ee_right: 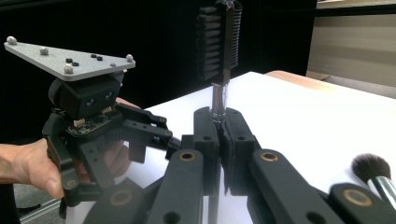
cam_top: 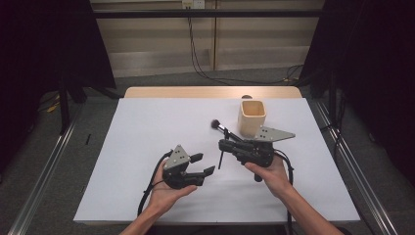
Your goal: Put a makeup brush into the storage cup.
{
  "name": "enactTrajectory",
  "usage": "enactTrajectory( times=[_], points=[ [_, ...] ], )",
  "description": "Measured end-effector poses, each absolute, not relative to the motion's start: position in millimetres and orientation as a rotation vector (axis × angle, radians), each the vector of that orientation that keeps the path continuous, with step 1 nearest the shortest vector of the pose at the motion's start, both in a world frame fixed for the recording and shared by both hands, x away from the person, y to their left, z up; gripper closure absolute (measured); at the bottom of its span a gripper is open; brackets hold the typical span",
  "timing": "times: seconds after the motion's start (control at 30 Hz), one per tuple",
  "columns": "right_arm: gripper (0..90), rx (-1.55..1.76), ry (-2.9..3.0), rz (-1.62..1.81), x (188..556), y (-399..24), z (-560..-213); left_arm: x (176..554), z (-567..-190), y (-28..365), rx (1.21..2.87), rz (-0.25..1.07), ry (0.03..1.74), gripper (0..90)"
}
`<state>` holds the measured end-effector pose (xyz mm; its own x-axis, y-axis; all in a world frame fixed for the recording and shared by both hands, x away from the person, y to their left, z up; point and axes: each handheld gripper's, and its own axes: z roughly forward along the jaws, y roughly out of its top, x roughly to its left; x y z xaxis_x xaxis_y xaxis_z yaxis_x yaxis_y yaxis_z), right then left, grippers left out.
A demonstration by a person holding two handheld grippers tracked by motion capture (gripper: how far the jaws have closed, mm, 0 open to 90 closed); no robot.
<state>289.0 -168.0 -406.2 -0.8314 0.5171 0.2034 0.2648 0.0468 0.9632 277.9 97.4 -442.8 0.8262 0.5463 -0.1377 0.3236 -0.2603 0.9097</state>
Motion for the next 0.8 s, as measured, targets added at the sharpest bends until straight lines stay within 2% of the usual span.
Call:
enactTrajectory(
  times=[0.13, 0.27, 0.47, 0.8],
  points=[
    [86.4, 0.807, 2.108, 1.873, 289, -171, -405, 279, -441, 100, 1.861, 0.265, 0.71, 15.7],
    [86.4, 0.807, 2.099, 1.868, 288, -173, -403, 280, -439, 104, 1.848, 0.288, 0.727, 7.4],
    [86.4, 0.812, 2.084, 1.862, 286, -180, -402, 281, -436, 109, 1.85, 0.295, 0.732, 3.4],
    [86.3, 0.848, 2.064, 1.838, 284, -192, -404, 282, -430, 125, 1.805, 0.318, 0.787, 3.0]
  ],
)
